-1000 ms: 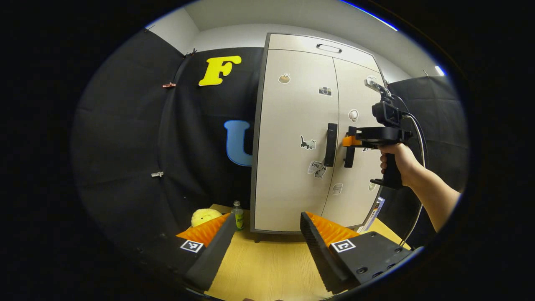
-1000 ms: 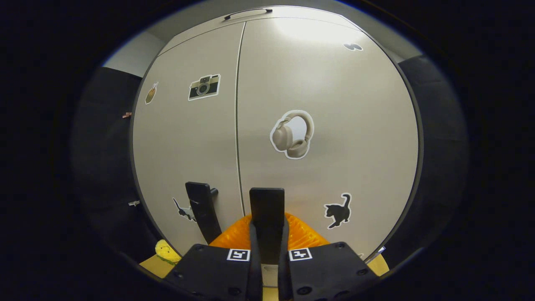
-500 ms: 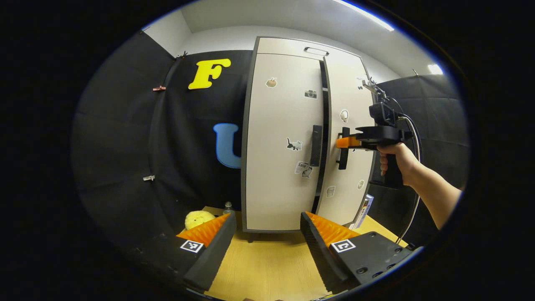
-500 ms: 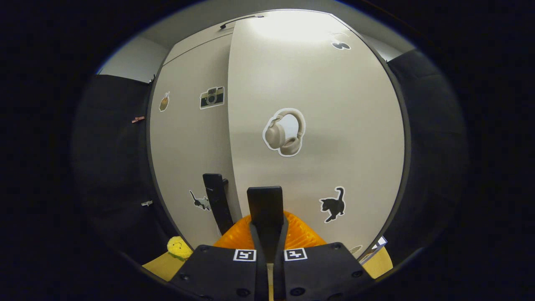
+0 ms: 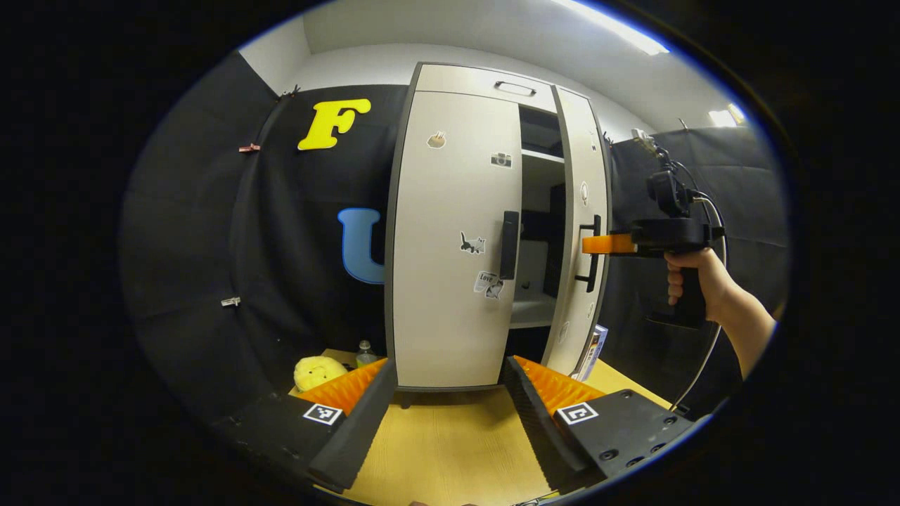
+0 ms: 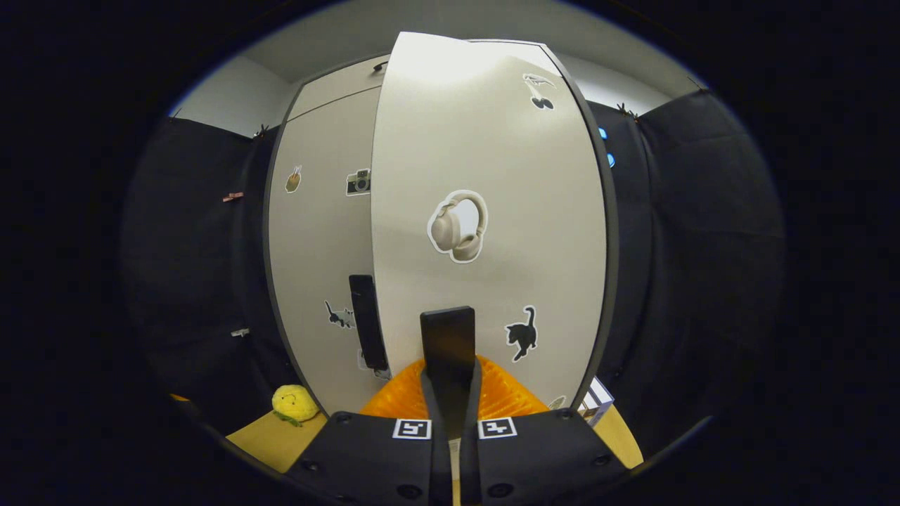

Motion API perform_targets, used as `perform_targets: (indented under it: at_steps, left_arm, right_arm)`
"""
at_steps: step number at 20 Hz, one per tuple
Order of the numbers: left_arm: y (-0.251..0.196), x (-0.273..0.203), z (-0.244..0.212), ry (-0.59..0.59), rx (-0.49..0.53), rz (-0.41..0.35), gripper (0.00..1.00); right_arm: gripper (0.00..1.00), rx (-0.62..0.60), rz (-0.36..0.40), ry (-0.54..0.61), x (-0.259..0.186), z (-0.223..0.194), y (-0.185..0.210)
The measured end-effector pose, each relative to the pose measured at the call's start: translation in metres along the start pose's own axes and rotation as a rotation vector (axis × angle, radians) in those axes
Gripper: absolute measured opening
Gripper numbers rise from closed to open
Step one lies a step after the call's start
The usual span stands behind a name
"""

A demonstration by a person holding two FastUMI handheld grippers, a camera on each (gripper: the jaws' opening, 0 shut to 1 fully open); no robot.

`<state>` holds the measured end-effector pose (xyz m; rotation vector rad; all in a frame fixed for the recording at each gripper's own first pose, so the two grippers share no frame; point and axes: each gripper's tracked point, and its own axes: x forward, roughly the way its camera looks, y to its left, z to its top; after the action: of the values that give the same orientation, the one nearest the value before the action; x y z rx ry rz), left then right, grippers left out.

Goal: Open the right door of the double-door shoe cabinet with the right hand, and open the left door with the left hand.

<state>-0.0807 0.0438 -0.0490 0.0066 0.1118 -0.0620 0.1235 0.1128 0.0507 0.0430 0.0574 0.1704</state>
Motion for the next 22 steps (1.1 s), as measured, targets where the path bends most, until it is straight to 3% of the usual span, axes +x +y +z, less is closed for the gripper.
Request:
perform_targets:
  at_steps: [22]
  left_arm:
    - [-0.056,0.032,-0.007,0.022,0.005,-0.065,0.95]
  right_arm:
    - [0.08,-0.014,-0.083,0.014,-0.047,0.001,-0.062]
